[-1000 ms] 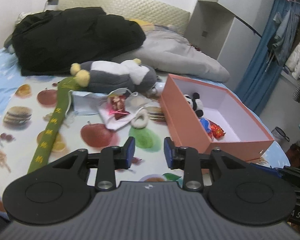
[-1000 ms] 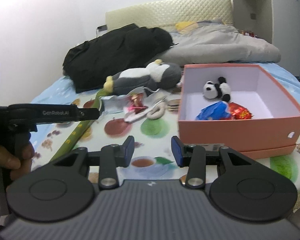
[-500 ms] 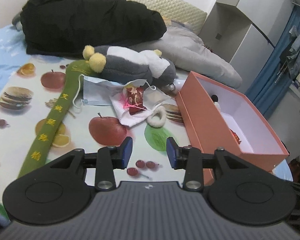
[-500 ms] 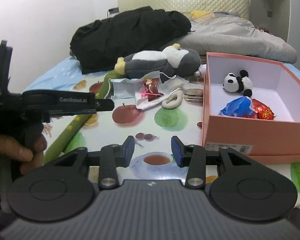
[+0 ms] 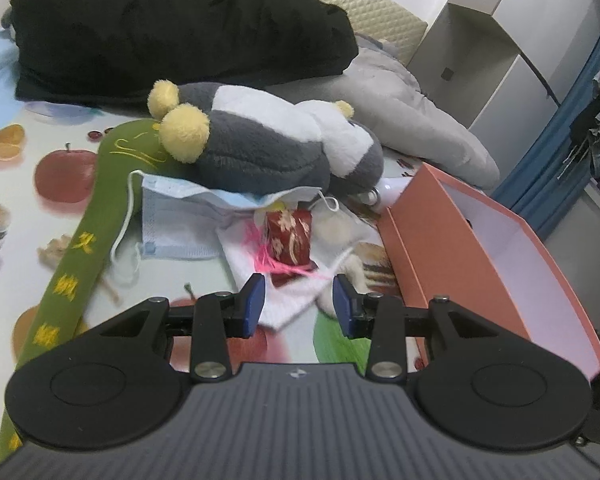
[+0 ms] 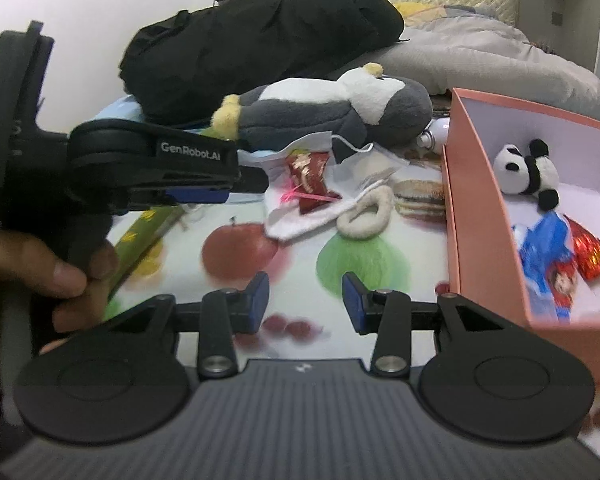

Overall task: Organize soft objects
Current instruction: 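Move both grippers toward the red candy packet and white hair tie by the mask, then grasp the red candy packet with the left gripper while the right gripper reaches the white hair tie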

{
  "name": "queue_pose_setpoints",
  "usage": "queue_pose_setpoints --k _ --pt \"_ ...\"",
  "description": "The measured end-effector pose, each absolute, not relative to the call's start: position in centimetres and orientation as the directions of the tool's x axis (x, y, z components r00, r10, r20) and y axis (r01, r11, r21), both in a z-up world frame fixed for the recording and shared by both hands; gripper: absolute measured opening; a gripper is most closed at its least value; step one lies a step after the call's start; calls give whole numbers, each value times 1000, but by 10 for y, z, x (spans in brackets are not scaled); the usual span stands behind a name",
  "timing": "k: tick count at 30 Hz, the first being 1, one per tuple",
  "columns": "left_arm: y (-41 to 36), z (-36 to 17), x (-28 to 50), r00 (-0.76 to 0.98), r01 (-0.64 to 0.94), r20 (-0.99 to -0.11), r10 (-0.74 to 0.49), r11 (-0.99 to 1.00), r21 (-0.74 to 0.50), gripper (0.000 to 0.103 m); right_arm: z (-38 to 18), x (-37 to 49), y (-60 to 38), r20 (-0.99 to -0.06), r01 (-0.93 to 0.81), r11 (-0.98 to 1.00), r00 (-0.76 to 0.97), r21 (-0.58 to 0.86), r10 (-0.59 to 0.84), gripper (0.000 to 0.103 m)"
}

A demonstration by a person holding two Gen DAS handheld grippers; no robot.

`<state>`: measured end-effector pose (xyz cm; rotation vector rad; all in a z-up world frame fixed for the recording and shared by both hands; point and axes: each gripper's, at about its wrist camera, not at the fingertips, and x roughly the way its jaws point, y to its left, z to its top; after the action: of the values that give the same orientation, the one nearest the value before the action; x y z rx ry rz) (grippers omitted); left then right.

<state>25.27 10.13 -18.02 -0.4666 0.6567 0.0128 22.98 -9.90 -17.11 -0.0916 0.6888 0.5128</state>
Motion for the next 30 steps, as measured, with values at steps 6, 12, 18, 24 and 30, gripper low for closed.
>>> queue_pose_setpoints --k 6,12,18,24,30 --pt "107 -197 296 787 -128 -592 -172 894 -429 43 -194 274 -87 -646 -446 892 659 78 386 44" --pt "108 -212 329 772 -117 -606 -191 895 -431 43 -210 309 -75 -643 -418 908 683 44 346 44" --pt "108 -225 351 739 -146 -648 -182 897 -418 43 -225 333 -65 -657 -406 914 682 26 322 44" --pt "104 -232 360 731 -141 -655 -189 898 -416 43 -236 342 -60 -667 -401 916 679 11 306 45" --pt "101 -227 355 750 -135 -638 -177 902 -410 37 -235 343 -60 -670 -424 905 663 30 333 20"
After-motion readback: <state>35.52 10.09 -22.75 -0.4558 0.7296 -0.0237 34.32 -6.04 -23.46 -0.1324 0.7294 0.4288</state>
